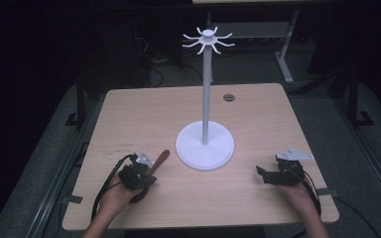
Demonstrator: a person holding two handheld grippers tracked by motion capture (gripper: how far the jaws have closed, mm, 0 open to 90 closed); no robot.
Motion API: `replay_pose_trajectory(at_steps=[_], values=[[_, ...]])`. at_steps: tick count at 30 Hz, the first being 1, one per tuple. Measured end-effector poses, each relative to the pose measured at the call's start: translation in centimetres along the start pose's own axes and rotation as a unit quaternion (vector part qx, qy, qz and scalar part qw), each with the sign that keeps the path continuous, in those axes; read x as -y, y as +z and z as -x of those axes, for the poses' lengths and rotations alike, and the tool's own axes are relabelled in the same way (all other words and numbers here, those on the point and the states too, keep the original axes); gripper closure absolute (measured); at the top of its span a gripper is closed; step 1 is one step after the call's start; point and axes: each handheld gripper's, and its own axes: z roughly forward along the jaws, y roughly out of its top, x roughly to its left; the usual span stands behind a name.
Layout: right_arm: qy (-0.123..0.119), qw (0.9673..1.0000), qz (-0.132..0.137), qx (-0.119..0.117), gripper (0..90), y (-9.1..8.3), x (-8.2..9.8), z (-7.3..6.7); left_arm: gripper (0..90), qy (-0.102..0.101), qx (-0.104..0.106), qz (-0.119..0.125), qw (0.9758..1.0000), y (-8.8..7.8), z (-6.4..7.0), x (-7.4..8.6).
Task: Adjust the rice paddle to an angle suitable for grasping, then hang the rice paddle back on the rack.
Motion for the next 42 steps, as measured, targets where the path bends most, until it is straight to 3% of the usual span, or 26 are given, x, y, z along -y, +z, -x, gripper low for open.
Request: replay_pose_trajectory(at_steps=[16, 24, 29, 34, 37, 42], values=[[-0.002, 1.0, -0.001, 0.001, 12.0, 0.1, 0.0, -0.1, 88.6, -0.022, 0.009, 0.016, 0.9996, -1.6, -1.5, -0.4], [-0.002, 1.0, -0.001, 0.001, 12.0, 0.1, 0.0, 0.0, 72.1, -0.038, 0.016, -0.021, 0.9989, -1.7, -3.1, -1.2], [0.002, 1.0, -0.002, 0.001, 12.0, 0.1, 0.0, 0.0, 62.7, -0.044, 0.024, -0.042, 0.9978, -1.1, -3.2, -2.2], [0.003, 1.0, -0.003, 0.001, 12.1, 0.1, 0.0, 0.0, 60.5, -0.033, 0.016, -0.072, 0.9968, -0.7, -3.3, -3.4], [0.001, 1.0, -0.002, 0.002, 12.1, 0.2, 0.0, 0.1, 58.0, -0.047, 0.017, -0.08, 0.9955, -0.4, -3.5, -4.2], [0.002, 1.0, -0.002, 0.002, 12.2, 0.3, 0.0, 0.1, 57.7, -0.054, 0.008, -0.098, 0.9937, 0.4, -3.9, -5.2]])
